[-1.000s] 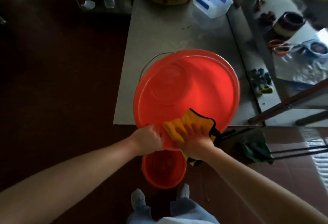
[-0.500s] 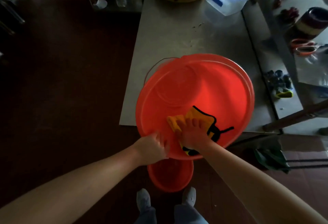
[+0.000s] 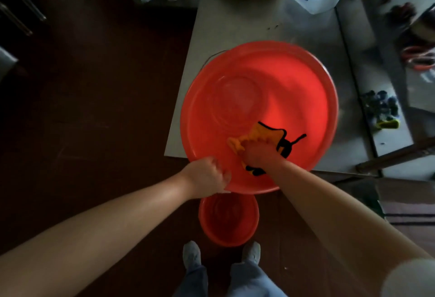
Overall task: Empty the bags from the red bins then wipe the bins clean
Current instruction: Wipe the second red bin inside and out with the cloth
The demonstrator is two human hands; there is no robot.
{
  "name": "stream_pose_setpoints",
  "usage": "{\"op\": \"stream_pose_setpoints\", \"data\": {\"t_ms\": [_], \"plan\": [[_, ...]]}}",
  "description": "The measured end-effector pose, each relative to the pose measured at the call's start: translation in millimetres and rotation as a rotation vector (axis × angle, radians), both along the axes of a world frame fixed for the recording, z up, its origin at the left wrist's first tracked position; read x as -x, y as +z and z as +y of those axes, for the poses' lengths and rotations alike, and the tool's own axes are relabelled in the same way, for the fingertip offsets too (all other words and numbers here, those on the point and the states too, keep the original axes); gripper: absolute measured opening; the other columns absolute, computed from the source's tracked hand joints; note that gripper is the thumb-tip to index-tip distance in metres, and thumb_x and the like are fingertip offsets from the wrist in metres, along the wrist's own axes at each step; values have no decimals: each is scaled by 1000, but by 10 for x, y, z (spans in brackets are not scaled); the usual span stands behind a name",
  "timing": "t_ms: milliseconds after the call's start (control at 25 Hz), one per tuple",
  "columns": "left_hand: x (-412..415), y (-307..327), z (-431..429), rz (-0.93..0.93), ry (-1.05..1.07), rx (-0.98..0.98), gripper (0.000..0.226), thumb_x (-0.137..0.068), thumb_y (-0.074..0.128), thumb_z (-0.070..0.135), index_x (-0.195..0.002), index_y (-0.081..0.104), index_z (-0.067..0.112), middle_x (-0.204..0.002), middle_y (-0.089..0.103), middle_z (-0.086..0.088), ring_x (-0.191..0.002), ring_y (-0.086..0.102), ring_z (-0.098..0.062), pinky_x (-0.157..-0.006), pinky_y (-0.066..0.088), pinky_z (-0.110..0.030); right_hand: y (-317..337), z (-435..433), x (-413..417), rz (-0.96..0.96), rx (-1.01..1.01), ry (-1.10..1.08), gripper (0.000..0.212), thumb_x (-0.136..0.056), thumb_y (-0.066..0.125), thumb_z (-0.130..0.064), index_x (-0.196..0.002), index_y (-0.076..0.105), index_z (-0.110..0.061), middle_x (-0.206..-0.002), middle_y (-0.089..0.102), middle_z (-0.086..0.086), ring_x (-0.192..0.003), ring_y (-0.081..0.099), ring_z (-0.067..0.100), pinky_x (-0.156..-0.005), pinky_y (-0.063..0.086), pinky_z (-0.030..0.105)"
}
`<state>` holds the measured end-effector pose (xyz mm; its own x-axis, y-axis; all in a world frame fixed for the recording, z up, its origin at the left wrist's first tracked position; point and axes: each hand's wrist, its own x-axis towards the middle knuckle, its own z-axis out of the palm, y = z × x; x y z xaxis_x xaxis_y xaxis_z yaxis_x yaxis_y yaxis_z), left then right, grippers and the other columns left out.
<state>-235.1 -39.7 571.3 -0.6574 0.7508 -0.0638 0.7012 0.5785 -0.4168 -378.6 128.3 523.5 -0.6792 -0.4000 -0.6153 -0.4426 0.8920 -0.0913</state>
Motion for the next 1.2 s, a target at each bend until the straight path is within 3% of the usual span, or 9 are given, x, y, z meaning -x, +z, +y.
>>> {"op": "stream_pose_setpoints", "data": {"t_ms": [80,200,400,600,800,880,1000,1120,1200], "plan": [[53,115,-49,-36,9,22,39,-95,50,50,-91,69,16,-68,69,-6,-57,65,-23,-62,51,-29,345,118,-218,-31,-17,120,73,-90,4,-63,-158,20,-39,-164,27,4,-145,32,39,-117,19,62],[118,235,-130,-88,23,89,32,-93,47,43,-82,66,19,-67,69,-3,-57,65,-21,-62,50,-28,702,283,-526,-79,-24,184,60,-102,23,-54,-159,12,-38,-166,22,3,-148,29,34,-119,22,53],[285,398,-288,-139,-19,152,34,-94,54,50,-88,66,19,-66,69,-2,-58,66,-21,-66,52,-32,944,479,-857,20,30,193,86,-85,38,-84,-158,18,-41,-160,35,1,-143,36,30,-114,28,47],[402,571,-358,-231,62,209,57,-97,39,64,-117,61,15,-100,72,-10,-94,69,-29,-93,45,-43,1170,684,-856,185,-27,361,86,-85,62,-57,-157,20,-37,-155,41,0,-138,44,29,-111,36,42],[497,886,-765,-113,-3,184,29,-92,59,49,-104,68,24,-96,73,-3,-96,69,-25,-100,39,-43,1130,780,-786,258,-173,482,84,-84,67,-43,-156,24,-33,-149,47,1,-132,47,32,-110,33,47],[483,941,-831,-96,72,249,34,-87,62,54,-104,71,26,-98,73,-1,-99,68,-24,-106,37,-46,1114,727,-821,296,-187,511,78,-87,65,-38,-155,26,-30,-143,51,3,-127,50,33,-107,33,48],[351,766,-619,-170,245,251,43,-94,51,50,-123,65,21,-118,69,-4,-115,61,-28,-114,30,-50,1147,622,-802,316,-175,516,75,-87,66,-36,-153,30,-29,-137,56,3,-122,54,33,-105,35,49],[188,507,-232,-315,429,91,67,-92,47,64,-138,52,14,-127,63,-9,-119,57,-32,-107,36,-45,1135,581,-778,329,-163,506,76,-84,69,-38,-150,32,-31,-133,59,1,-120,57,31,-103,37,48],[155,390,-66,-317,482,-16,65,-93,49,62,-134,53,12,-126,64,-9,-118,57,-32,-103,38,-42,1124,589,-752,323,-150,484,77,-84,68,-39,-151,31,-32,-136,57,0,-124,54,31,-105,37,48]]}}
